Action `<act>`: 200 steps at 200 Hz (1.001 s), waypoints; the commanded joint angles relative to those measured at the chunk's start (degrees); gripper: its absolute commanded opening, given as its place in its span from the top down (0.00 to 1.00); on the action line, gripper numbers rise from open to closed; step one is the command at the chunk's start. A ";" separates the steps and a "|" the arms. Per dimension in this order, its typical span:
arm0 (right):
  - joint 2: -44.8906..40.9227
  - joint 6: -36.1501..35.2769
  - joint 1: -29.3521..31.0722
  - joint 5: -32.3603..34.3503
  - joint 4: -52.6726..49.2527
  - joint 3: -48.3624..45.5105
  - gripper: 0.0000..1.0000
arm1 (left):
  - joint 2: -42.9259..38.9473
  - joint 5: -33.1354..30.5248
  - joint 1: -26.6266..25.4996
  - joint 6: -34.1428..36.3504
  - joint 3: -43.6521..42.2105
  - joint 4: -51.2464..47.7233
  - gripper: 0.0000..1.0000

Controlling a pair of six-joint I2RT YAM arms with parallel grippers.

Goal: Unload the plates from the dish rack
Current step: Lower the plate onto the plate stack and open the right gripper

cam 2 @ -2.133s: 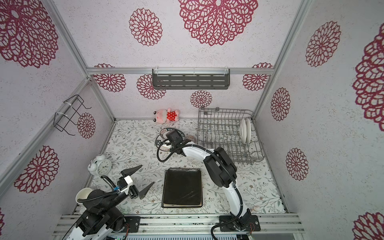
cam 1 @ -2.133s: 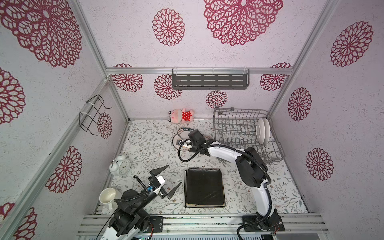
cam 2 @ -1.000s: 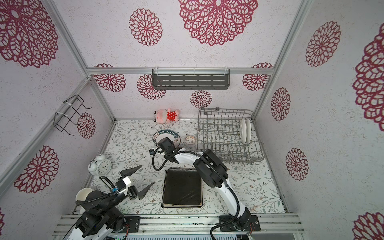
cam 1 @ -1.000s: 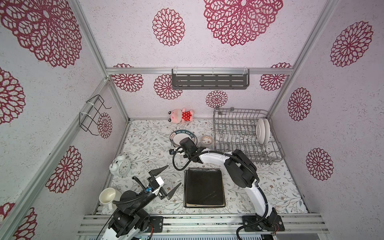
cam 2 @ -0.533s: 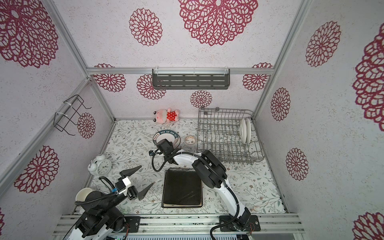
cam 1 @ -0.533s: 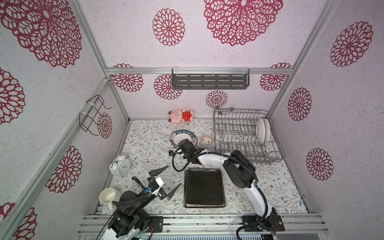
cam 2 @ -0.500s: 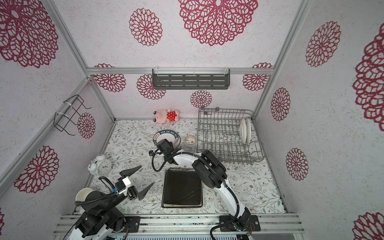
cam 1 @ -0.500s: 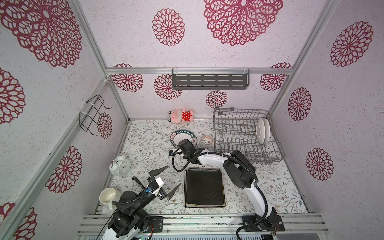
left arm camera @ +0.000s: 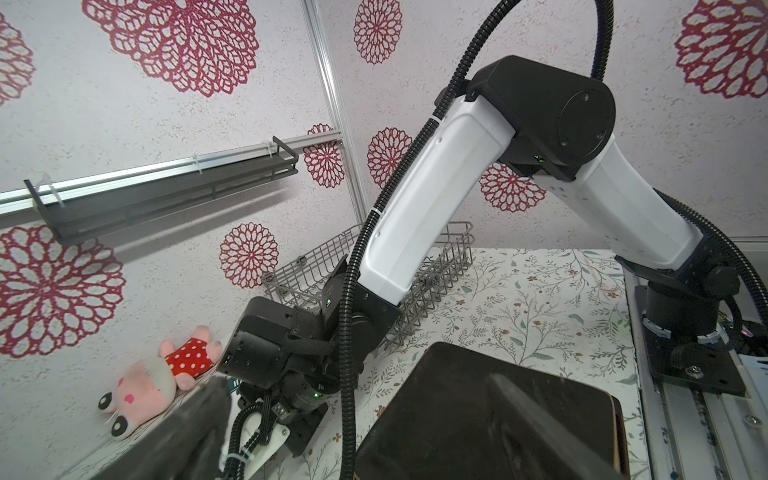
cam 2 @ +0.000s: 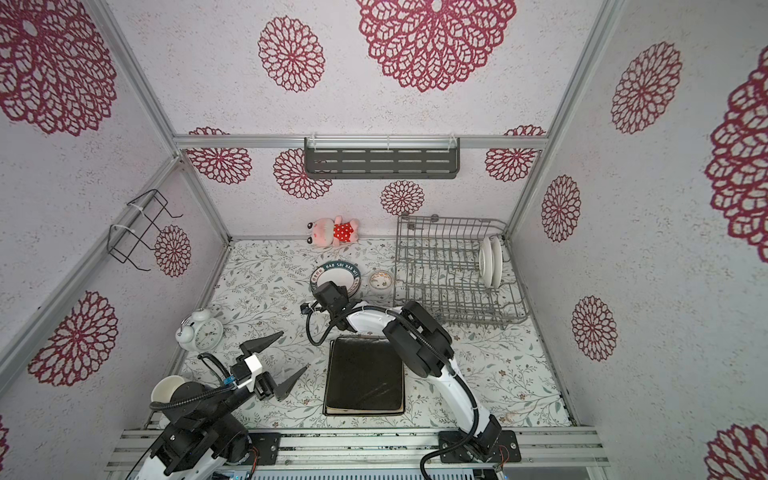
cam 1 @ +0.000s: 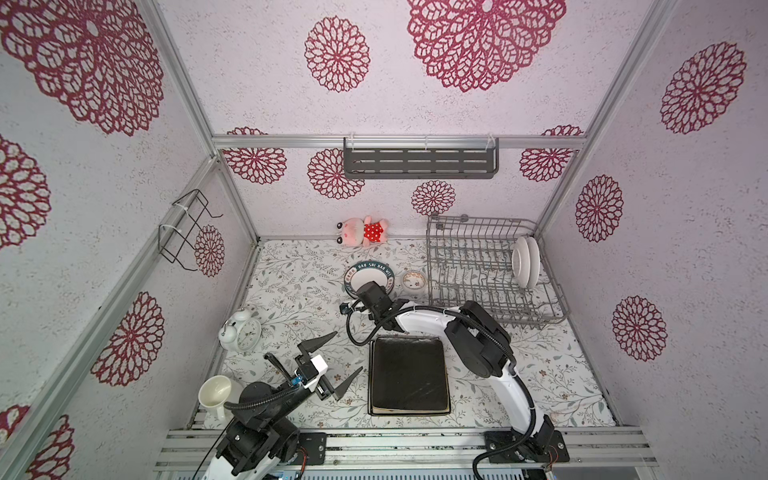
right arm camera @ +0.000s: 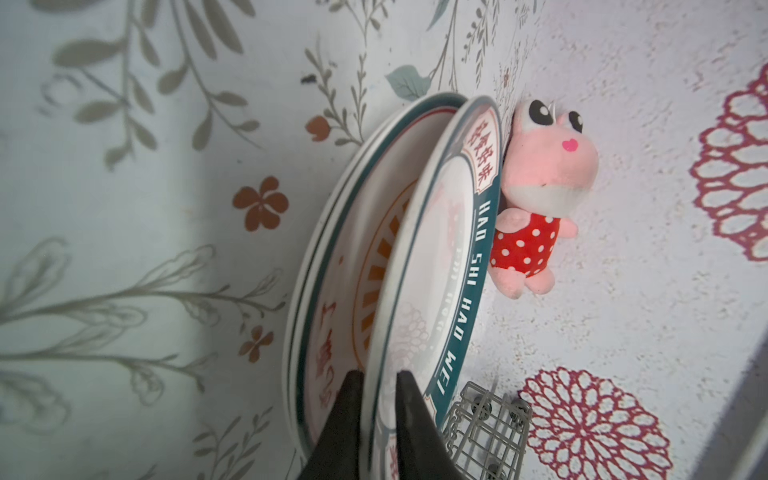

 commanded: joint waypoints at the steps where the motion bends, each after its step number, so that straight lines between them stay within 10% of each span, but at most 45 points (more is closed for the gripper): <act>1: -3.76 -0.28 0.55 1.75 1.57 0.38 0.79 | -0.81 1.12 0.42 0.25 -0.12 -0.12 0.03; 200: -9.92 4.66 0.73 -3.48 -2.37 0.96 0.36 | -0.79 1.53 0.44 0.36 -0.15 -0.34 0.03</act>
